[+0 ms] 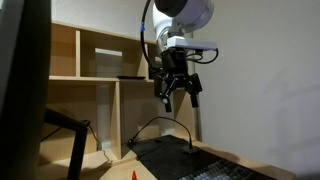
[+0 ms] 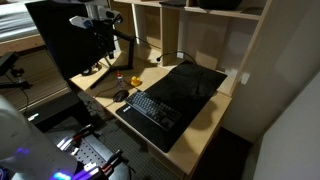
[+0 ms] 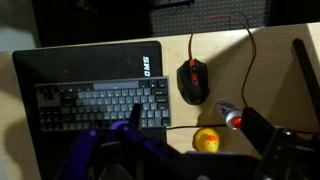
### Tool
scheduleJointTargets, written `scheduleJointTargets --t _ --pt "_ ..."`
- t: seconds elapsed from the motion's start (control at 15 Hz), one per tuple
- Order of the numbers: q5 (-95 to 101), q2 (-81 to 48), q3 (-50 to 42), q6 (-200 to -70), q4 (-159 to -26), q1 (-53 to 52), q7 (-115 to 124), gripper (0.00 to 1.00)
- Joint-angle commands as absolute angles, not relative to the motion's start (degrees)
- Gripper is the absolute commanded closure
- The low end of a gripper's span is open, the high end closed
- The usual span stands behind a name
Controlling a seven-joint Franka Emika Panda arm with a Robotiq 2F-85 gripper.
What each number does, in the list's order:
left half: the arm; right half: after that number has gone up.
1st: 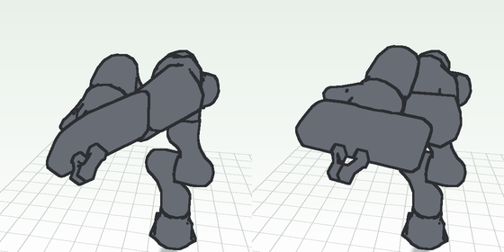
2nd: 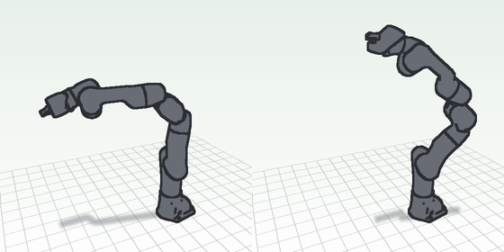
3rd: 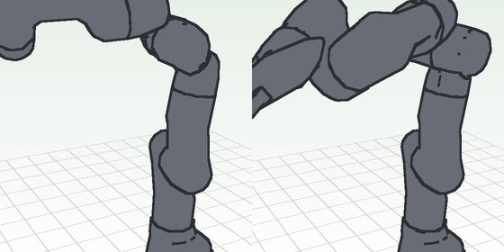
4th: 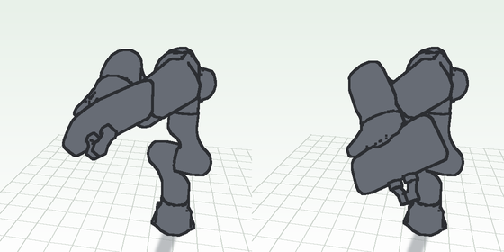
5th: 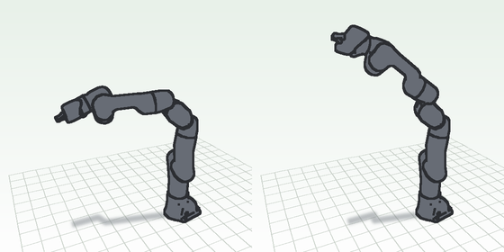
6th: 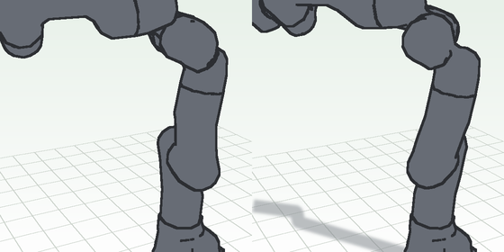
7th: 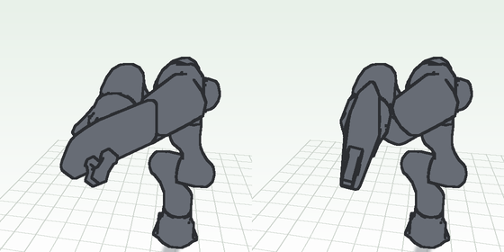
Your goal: Move the white bottle to the right edge of the table
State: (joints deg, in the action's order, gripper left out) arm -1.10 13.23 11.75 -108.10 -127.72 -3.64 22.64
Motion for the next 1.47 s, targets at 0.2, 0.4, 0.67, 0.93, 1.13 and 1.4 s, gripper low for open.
scheduleJointTargets --t 0.2,0.4,0.67,0.93,1.13,1.4 --pt "0.0 5.8 13.0 -130.5 -131.7 -6.2 31.2 0.0" --pt "1.2 3.2 13.0 -136.2 -132.6 -7.3 35.5 0.0" --pt "-0.1 3.4 12.3 -135.2 -132.0 -8.0 34.7 0.0" --pt "-1.1 -0.9 12.5 -135.7 -130.5 -8.1 34.3 0.0" --pt "-0.3 -6.1 12.7 -142.3 -130.1 -9.4 37.5 0.0" --pt "1.8 -11.7 11.3 -152.0 -129.9 -12.3 41.4 0.0"
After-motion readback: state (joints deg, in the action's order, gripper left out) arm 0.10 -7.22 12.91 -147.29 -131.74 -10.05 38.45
